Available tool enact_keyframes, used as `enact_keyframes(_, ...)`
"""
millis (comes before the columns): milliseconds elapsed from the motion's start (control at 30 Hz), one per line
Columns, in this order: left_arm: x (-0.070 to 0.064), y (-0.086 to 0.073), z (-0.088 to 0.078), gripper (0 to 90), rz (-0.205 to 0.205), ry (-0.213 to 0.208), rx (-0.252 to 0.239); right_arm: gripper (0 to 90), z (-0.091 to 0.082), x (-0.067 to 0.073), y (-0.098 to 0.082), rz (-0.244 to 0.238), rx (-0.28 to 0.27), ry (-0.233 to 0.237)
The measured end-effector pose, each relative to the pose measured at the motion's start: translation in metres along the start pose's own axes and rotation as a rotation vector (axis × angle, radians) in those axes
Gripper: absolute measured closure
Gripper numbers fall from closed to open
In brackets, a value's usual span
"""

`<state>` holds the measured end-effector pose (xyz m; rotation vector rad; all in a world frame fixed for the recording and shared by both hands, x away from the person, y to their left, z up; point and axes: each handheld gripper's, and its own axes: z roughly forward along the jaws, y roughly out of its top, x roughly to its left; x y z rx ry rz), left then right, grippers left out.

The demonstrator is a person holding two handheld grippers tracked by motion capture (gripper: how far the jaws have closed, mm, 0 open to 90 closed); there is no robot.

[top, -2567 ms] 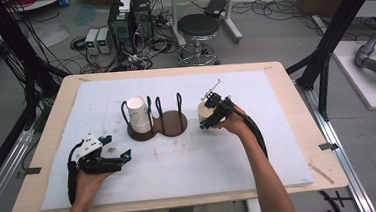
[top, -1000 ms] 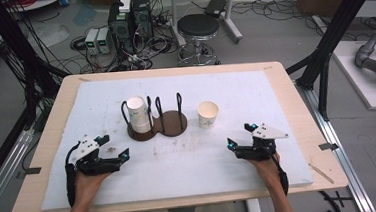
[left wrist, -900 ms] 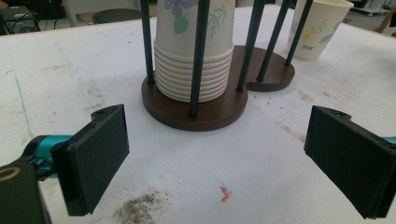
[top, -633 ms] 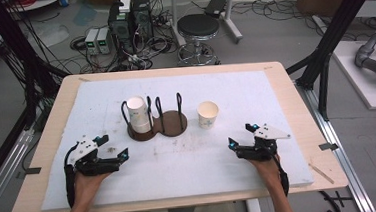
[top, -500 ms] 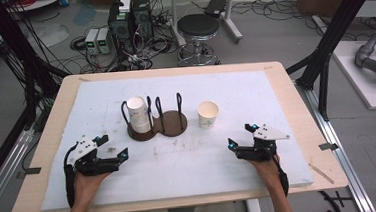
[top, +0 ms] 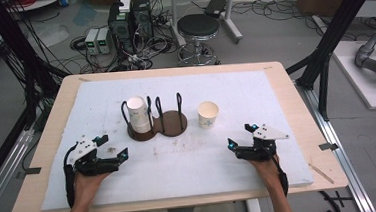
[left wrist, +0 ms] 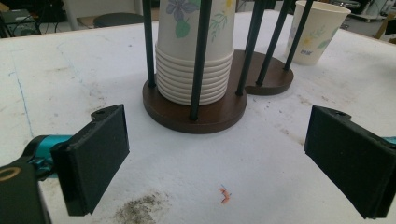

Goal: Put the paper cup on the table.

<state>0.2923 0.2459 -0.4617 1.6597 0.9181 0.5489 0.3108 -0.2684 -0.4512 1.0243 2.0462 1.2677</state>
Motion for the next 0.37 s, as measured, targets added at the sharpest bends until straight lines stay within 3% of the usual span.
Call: enact_keyframes(367, -0.0005, 0.0000, 0.0003, 6.6, -0.003, 0.007, 0.003, 15.2, 0.0004, -0.0009, 0.0002, 0.017, 0.007, 0.008)
